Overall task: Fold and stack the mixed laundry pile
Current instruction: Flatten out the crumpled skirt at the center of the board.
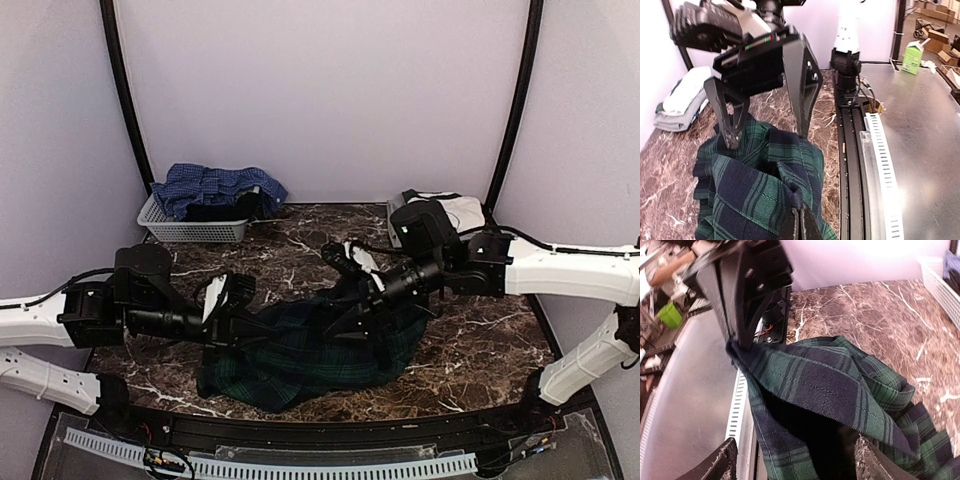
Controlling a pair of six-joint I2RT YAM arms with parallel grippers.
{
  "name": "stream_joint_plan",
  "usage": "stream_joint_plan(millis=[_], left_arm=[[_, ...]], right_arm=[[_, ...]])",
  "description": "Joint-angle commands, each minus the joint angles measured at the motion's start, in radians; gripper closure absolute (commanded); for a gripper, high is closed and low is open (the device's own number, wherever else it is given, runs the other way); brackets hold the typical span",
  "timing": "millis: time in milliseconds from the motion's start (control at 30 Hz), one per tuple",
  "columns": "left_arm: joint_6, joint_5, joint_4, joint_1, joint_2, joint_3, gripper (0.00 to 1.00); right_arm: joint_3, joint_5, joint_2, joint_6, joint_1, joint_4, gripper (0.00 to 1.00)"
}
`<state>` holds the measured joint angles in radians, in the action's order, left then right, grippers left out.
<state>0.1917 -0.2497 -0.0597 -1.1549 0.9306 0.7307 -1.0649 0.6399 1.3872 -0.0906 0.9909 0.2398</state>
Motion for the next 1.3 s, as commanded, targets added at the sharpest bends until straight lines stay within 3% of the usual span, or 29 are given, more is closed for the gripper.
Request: stream_joint_plan(millis=[0, 133, 333, 700, 900, 1033, 1067, 1200, 1233, 1267], left_arm=[[0.098, -0.100, -0.087, -0.005, -0.077, -0.016, 1.00], [0.136, -0.135, -0.131, -0.005, -0.109, -0.016, 1.00], [0.142, -0.123, -0.134, -0.005, -0.116, -0.020, 1.00], [0.124, 0.014, -0.095, -0.005, -0.200, -0.048, 1.00], [0.127, 0.002, -0.084, -0.005, -0.246, -0.064, 1.00], [0.133, -0.046, -0.108, -0.005, -0.262, -0.062, 1.00], [0.133, -0.050, -0.121, -0.005, -0.261, -0.060, 1.00], [0.110, 0.003, -0.106, -0.005, -0.289, -0.072, 1.00], [0.098, 0.026, -0.094, -0.004, -0.312, -0.085, 0.96], [0.073, 0.076, -0.081, -0.004, -0.323, -0.091, 0.78]], right_arm=[[-0.035, -0.125, -0.008, -0.128, 0.066, -0.046, 0.22], [-0.071, -0.208, 0.022, -0.200, 0.128, -0.066, 0.18], [-0.147, -0.217, 0.101, -0.250, 0.184, -0.057, 0.17], [-0.151, -0.173, 0.177, -0.224, 0.241, -0.059, 0.28], [-0.179, -0.325, 0.245, -0.200, 0.241, -0.076, 0.56], [-0.188, -0.423, 0.256, -0.183, 0.238, -0.085, 0.55], [-0.186, -0.420, 0.251, -0.183, 0.237, -0.090, 0.59], [-0.180, -0.395, 0.225, -0.189, 0.236, -0.099, 0.99], [-0.179, -0.389, 0.217, -0.189, 0.236, -0.095, 1.00], [-0.180, -0.385, 0.211, -0.190, 0.237, -0.092, 1.00]])
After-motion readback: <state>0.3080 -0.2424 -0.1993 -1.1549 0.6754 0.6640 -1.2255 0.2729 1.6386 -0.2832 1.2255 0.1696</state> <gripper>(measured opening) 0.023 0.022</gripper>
